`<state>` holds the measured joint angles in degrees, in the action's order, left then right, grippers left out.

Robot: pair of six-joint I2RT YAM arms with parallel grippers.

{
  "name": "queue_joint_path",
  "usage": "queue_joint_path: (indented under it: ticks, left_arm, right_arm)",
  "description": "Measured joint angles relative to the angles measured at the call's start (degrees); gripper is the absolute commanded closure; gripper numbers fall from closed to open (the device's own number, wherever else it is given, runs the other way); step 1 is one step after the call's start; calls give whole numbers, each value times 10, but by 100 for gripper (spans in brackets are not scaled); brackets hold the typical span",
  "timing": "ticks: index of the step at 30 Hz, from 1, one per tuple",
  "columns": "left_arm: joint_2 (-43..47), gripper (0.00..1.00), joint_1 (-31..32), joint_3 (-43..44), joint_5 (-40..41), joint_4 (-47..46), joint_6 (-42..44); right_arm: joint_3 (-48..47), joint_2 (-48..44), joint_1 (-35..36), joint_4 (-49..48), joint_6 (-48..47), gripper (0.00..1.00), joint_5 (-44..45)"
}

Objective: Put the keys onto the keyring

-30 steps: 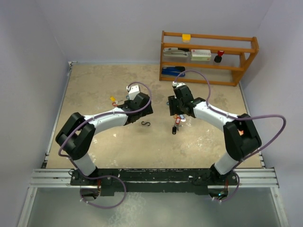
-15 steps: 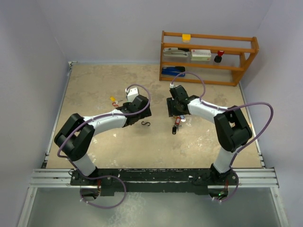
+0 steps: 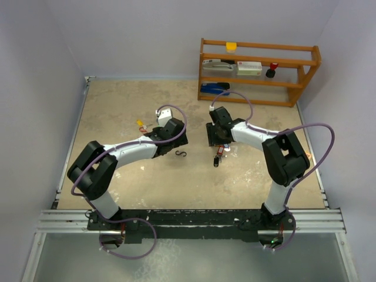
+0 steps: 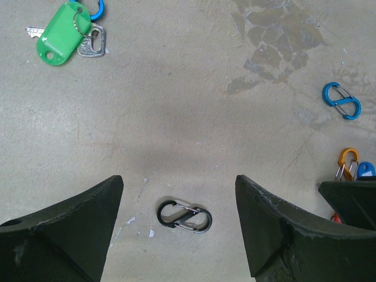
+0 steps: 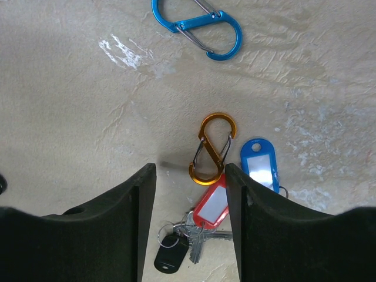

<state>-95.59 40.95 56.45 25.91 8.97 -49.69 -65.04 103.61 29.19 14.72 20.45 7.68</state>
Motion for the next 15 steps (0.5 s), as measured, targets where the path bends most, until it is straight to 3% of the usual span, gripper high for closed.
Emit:
queue_joint_path:
  ticks: [15]
  left_arm:
    - [0, 26, 0, 0, 0, 0, 0]
  right_arm:
    - [-6, 17, 0, -2, 4, 47, 1]
